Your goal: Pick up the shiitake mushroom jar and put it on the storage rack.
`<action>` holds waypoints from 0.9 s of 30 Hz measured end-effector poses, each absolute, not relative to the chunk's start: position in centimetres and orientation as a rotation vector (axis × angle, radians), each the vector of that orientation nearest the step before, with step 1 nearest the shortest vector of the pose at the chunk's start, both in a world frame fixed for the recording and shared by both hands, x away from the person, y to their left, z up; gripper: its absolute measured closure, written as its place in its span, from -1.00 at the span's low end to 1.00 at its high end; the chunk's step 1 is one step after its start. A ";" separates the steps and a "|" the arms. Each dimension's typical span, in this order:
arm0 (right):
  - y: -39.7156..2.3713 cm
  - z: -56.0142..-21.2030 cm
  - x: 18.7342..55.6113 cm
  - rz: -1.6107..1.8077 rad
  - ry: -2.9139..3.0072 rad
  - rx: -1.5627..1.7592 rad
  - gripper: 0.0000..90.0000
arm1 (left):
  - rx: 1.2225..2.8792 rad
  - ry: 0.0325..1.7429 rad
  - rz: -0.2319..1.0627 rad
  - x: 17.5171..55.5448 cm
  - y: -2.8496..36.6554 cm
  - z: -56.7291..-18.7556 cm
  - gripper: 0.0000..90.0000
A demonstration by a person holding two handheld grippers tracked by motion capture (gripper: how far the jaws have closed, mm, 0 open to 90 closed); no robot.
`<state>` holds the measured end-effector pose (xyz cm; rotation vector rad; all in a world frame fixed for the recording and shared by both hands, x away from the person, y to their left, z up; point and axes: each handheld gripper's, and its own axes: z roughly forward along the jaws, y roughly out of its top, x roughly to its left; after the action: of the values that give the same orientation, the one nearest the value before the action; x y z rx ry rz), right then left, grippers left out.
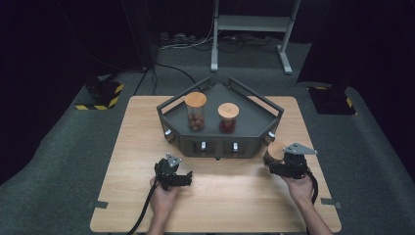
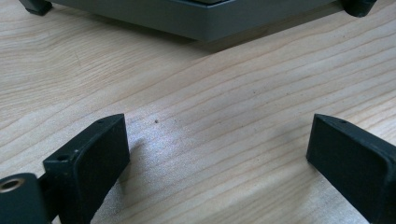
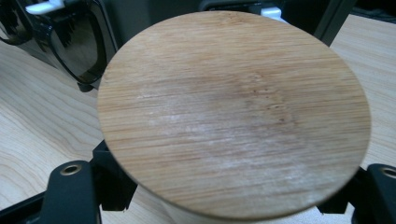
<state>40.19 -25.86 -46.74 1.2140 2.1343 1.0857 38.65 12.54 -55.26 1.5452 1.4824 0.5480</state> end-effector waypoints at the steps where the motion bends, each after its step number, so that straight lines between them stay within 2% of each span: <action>1: -25.9 -46.6 40.2 1.087 2.136 1.212 -0.44 | 1.545 1.482 0.548 38.6 12.5 -55.3 -0.87; 27: -25.8 -44.4 40.4 1.114 2.168 1.191 -0.44 | 1.544 1.483 0.548 38.6 12.5 -55.3 -0.87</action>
<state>40.36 -25.77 -44.36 1.1907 2.1682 1.1140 38.65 12.53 -55.26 1.5438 1.4827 0.5478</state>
